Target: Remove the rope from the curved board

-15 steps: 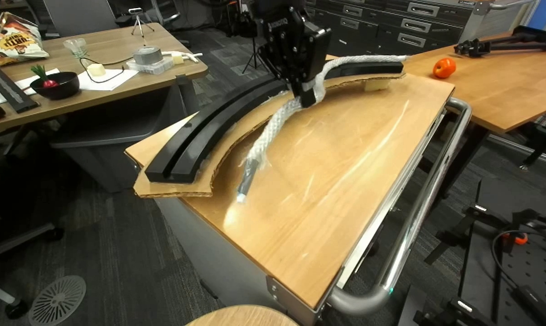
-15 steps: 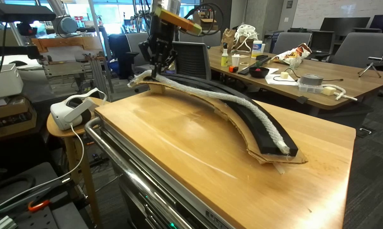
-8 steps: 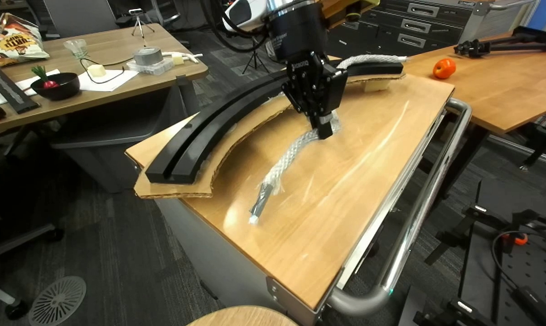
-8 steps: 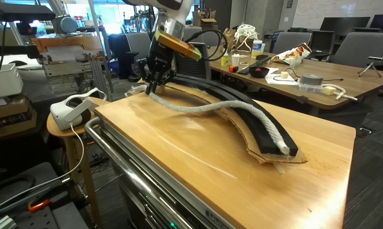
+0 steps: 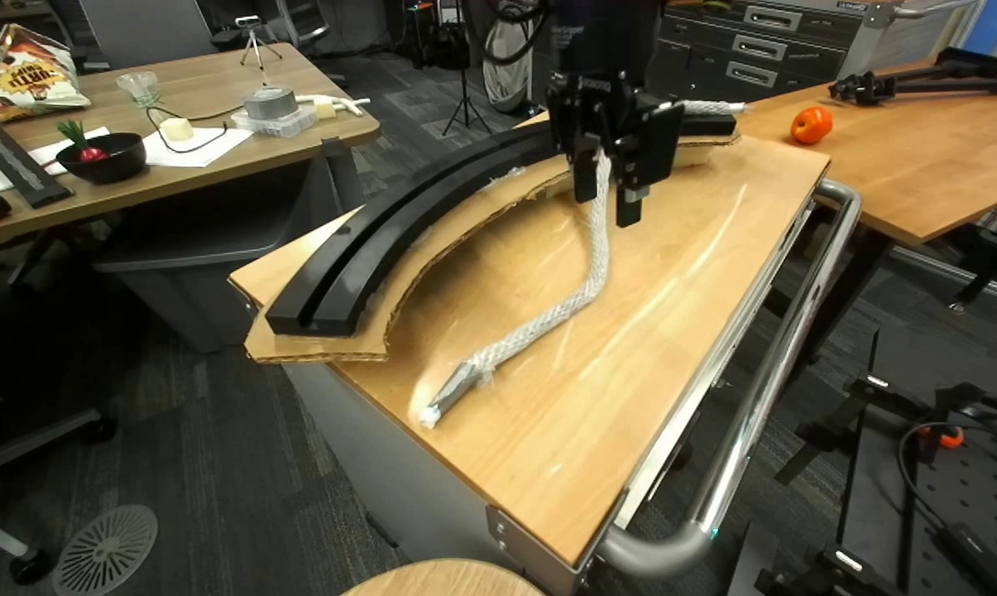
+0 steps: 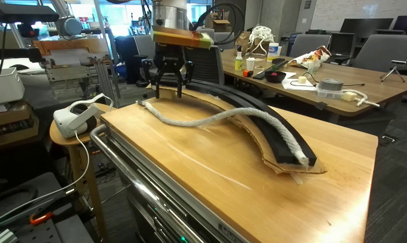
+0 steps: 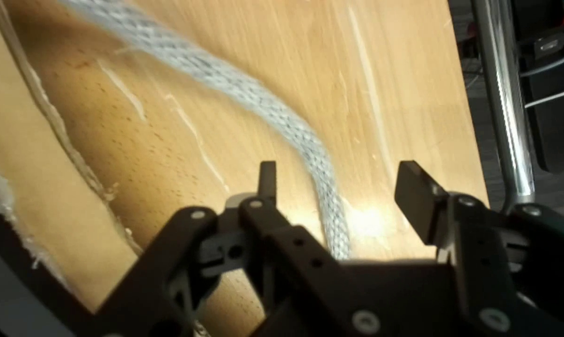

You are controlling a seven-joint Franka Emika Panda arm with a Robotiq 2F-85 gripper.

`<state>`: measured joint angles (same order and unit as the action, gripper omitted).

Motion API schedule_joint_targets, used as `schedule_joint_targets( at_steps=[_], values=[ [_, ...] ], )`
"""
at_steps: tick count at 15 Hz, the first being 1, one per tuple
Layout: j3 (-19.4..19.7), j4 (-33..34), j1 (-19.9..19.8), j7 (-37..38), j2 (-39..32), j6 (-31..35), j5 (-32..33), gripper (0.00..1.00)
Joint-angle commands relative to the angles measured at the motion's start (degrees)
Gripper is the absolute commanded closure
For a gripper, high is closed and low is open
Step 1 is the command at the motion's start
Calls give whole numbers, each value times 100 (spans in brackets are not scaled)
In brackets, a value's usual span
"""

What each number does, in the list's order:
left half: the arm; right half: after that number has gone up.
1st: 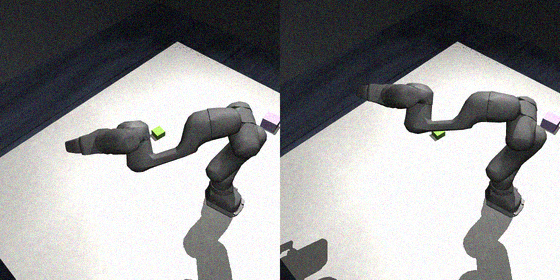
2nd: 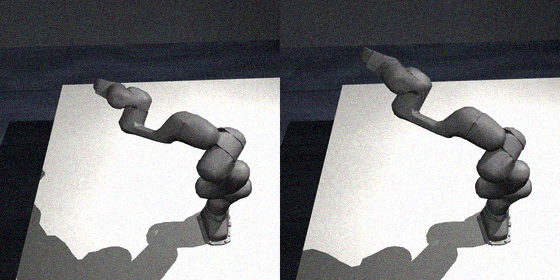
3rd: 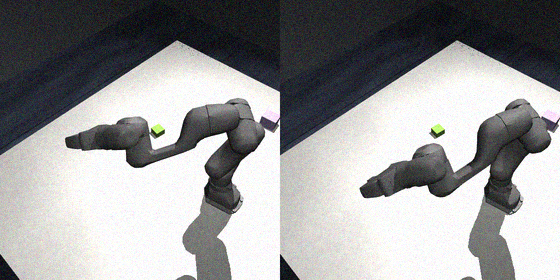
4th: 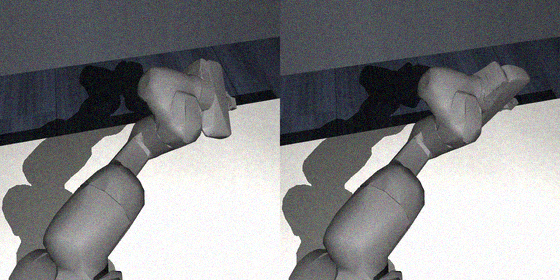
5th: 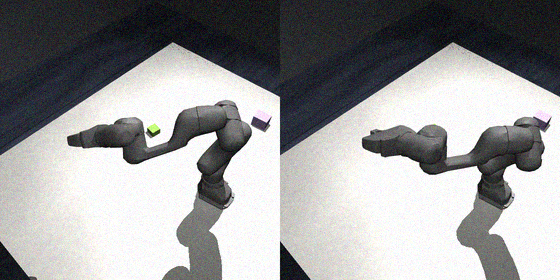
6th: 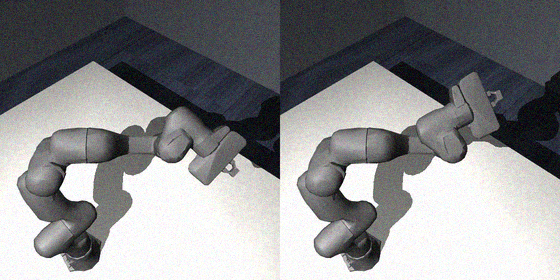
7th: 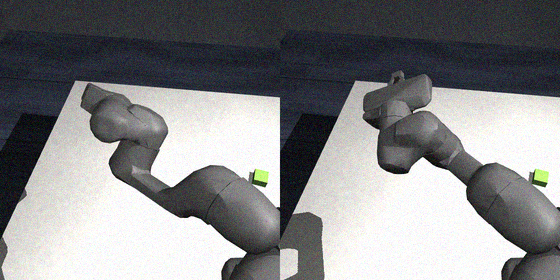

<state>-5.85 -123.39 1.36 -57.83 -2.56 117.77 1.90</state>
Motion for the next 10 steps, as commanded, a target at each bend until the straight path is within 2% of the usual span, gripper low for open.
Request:
schedule_joint_targets(
  at_steps=[1, 2, 3, 4, 5, 8, 9, 10],
  values=[
    [110, -1050, 62, -15, 1440, 0, 968, 3],
    [197, -1181, 21, -416, 1691, -144, 1183, 0],
    [161, -620, 125, -31, 924, -91, 860, 13],
    [221, -800, 132, -143, 1199, -152, 1017, 4],
    [269, -939, 136, -226, 1405, -173, 1081, 0],
    [312, -1105, 140, -308, 1592, -174, 1116, 0],
    [309, -1069, 238, -864, 1651, 183, 1241, 0],
    [309, -847, 282, -1032, 1591, 176, 1134, 0]
  ],
)
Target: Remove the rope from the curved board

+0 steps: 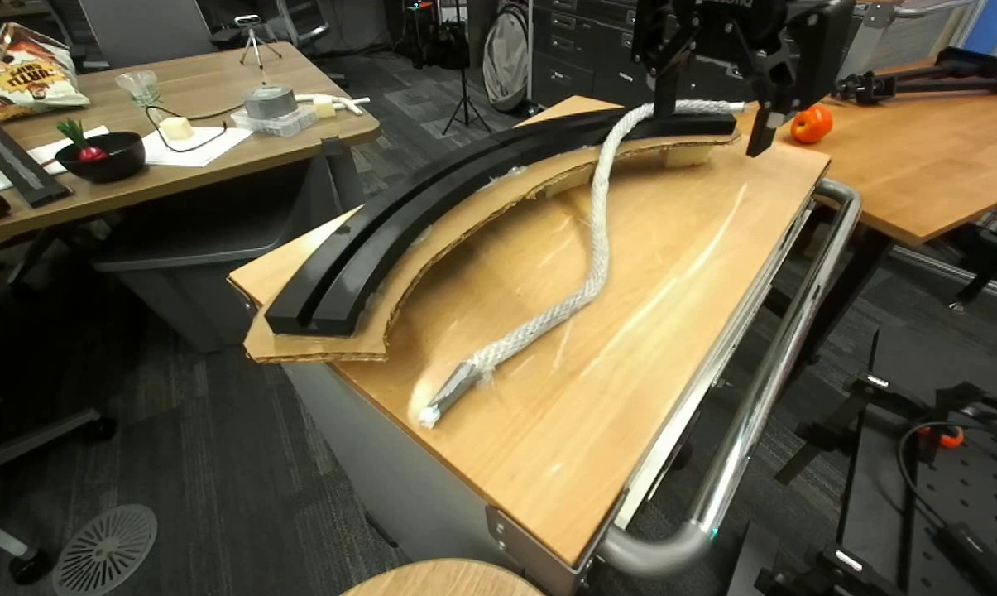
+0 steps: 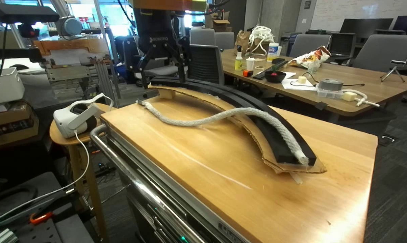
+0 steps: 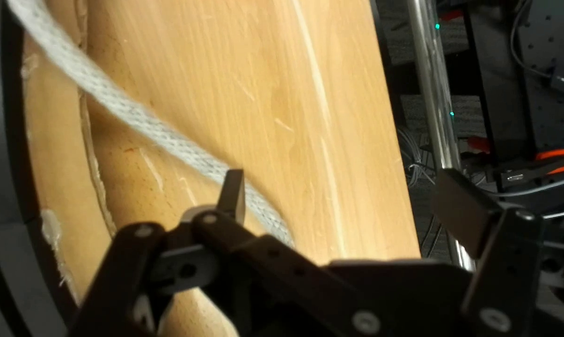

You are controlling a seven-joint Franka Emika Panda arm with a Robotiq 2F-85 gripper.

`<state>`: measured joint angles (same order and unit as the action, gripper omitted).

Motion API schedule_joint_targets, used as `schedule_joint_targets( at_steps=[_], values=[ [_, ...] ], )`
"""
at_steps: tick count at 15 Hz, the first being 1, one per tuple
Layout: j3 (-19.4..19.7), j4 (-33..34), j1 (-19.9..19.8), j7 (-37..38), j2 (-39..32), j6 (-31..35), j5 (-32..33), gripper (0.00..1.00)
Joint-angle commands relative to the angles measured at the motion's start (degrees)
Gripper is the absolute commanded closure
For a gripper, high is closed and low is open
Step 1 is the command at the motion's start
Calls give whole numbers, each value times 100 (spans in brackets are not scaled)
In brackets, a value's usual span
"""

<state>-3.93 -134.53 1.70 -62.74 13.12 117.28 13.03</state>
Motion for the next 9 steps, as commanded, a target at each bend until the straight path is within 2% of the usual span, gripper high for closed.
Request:
schedule_joint_targets(
  at_steps=[1, 2, 3, 4, 6, 9],
  values=[
    [132, 472, 301, -763, -35, 331, -120, 0],
    [181, 668, 359, -953, -113, 458, -376, 0],
    [251, 1021, 435, -1038, -277, 227, -977, 0],
    [127, 450, 323, -653, -31, 346, -402, 0],
    [165, 773, 384, -839, -112, 315, -784, 0],
    [190, 873, 378, -881, -220, 312, -828, 0]
  ],
)
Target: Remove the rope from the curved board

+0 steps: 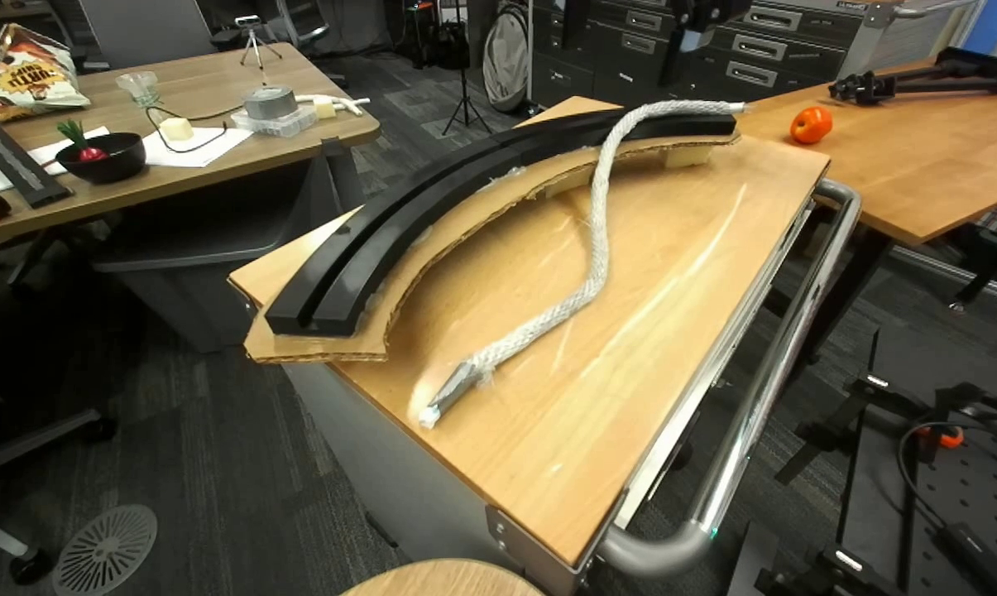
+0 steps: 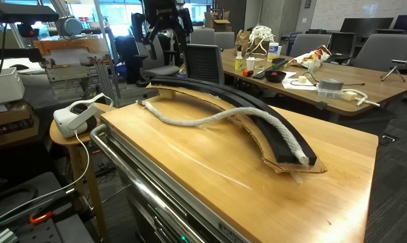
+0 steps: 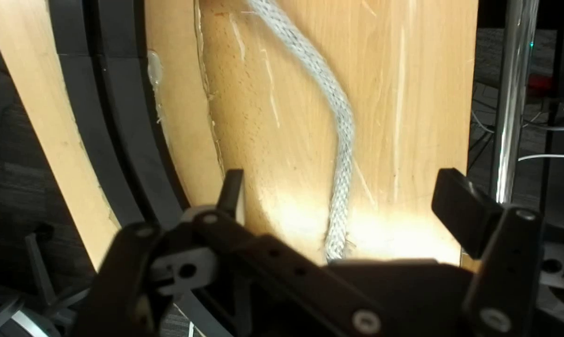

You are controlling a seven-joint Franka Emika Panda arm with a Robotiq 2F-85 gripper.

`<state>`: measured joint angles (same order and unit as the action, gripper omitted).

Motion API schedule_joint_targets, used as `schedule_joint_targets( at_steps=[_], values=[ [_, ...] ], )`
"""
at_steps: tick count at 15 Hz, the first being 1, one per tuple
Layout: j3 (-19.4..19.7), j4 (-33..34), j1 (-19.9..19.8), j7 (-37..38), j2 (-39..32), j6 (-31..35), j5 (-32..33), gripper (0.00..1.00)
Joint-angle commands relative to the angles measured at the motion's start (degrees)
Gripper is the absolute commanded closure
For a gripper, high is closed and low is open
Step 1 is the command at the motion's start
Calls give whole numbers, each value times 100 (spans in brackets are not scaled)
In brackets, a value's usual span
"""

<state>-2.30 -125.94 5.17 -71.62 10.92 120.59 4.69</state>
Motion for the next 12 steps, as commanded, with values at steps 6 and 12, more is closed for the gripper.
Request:
schedule_joint_targets(
  at_steps=[6, 12],
  values=[
    [240, -141, -489, 1230, -441, 1217, 1683, 0],
    [1022, -272, -1193, 945, -1089, 1224, 1436, 0]
  ],
)
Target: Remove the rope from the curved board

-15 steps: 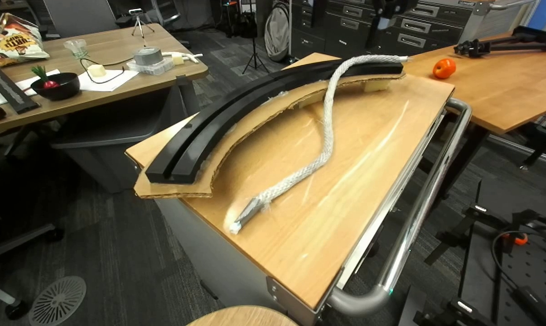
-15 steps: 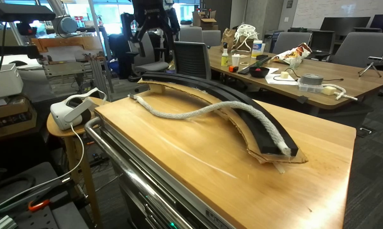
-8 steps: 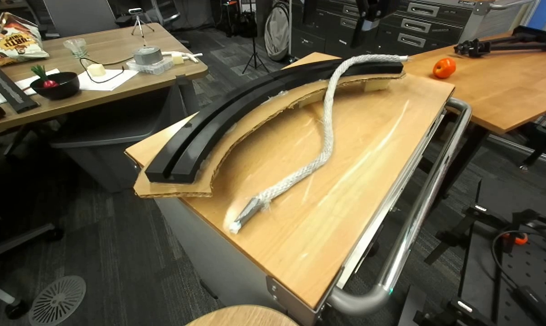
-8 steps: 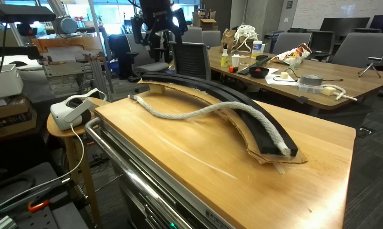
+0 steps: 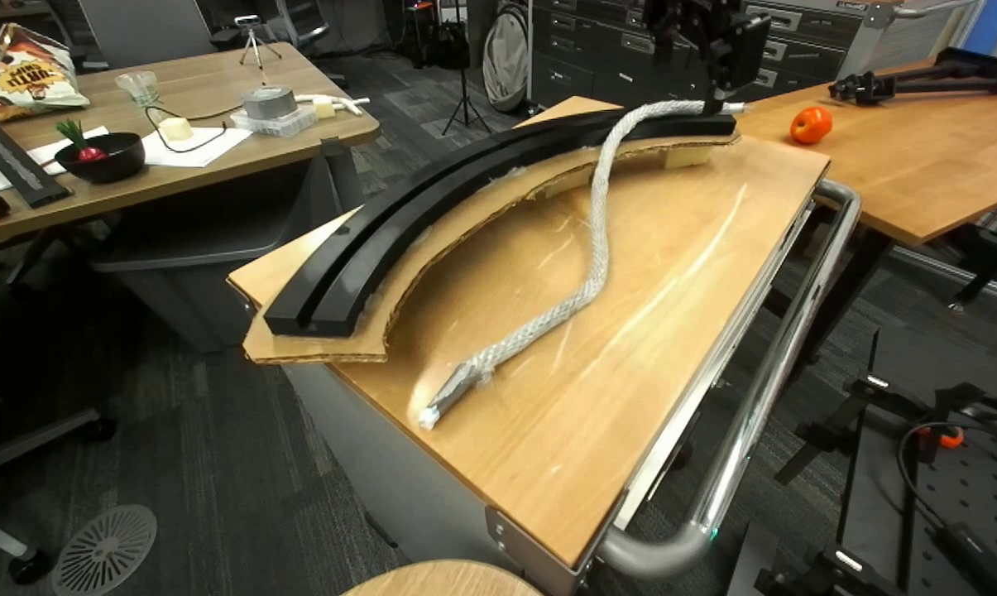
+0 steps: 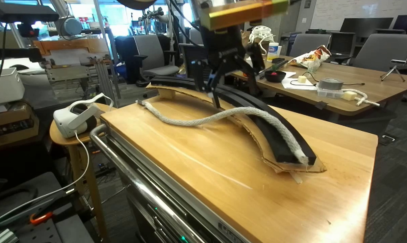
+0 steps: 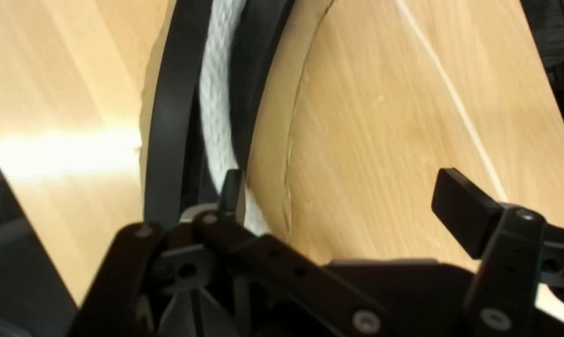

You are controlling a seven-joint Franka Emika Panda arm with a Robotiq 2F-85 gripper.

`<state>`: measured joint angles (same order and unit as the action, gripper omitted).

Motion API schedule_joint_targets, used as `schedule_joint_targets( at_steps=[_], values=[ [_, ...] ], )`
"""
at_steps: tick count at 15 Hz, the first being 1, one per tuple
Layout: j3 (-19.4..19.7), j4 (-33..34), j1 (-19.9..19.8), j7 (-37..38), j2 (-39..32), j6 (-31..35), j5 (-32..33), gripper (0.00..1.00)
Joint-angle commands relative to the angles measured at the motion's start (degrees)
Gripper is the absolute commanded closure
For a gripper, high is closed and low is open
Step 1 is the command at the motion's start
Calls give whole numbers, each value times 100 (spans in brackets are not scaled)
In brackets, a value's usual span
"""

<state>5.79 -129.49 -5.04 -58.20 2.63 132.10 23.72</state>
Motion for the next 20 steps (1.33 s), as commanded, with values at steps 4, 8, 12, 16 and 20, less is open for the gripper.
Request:
schedule_joint_targets(
  at_steps=[4, 8, 12, 16, 20],
  values=[
    [215, 15, -240, -303, -294, 25, -327, 0],
    [275, 41, -321, -1877, -247, 361, -586, 0],
    [387, 470, -467, -3154, -496, 124, -1819, 0],
    [372, 477, -503, -2702, -461, -264, -1826, 0],
    [372, 612, -549, -2758, -572, -164, -2159, 0]
  ],
)
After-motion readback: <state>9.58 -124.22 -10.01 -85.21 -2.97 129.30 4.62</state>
